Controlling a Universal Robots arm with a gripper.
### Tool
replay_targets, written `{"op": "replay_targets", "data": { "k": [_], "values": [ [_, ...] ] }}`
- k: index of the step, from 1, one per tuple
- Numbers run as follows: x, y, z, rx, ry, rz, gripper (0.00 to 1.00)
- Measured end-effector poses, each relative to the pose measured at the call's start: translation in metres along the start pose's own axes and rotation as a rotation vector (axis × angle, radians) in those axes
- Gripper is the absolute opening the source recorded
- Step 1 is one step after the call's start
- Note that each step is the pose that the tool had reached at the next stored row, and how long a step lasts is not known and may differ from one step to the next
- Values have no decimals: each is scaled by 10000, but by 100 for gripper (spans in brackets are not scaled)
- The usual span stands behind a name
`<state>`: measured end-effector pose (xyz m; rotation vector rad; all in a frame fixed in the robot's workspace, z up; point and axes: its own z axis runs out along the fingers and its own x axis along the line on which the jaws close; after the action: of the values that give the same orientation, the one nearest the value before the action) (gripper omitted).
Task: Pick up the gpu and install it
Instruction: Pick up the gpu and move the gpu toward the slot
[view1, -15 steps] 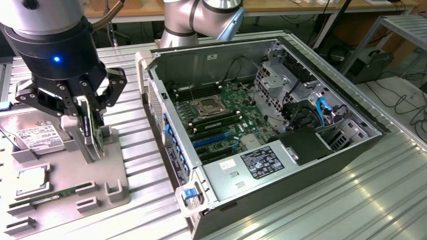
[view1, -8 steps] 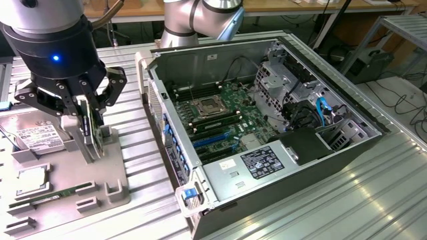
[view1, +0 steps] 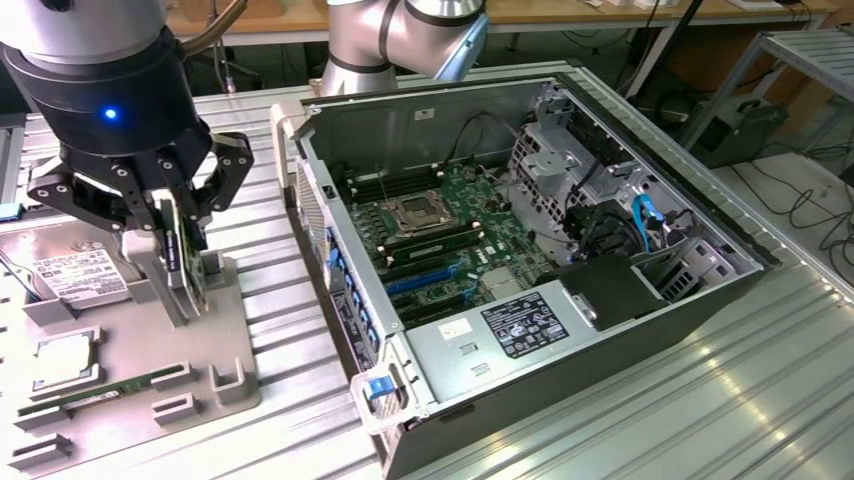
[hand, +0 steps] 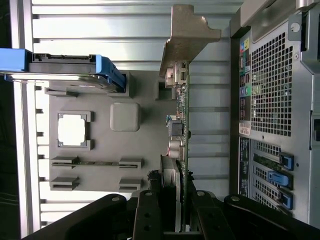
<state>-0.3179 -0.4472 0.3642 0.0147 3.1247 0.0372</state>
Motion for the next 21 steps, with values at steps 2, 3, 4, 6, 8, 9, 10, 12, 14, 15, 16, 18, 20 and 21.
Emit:
{"op": "replay_targets", "data": {
  "k": [2,3,4,6,8,9,10,12,14,15,16,18,20,21],
  "values": [
    [0,-1,-4,-2,-2,0,28],
    [0,-1,-8,0,0,0,28],
    [0,-2,-13,0,0,0,28],
    [0,-2,-24,0,0,0,28],
    [-1,-3,-33,-1,-1,0,28],
    [-1,-3,-38,-1,-1,0,28],
    [-1,-3,-43,-1,0,0,28],
    [-1,-3,-52,-1,-1,0,28],
    [-1,-3,-64,-1,-1,0,28],
    [-1,-3,-69,-1,-1,0,28],
    [-1,-3,-73,-1,0,0,28],
    [-2,-4,-81,-1,-1,0,28],
    [-2,-5,-85,-1,-1,0,28],
    [-2,-5,-87,-1,0,0,28]
  ]
}}
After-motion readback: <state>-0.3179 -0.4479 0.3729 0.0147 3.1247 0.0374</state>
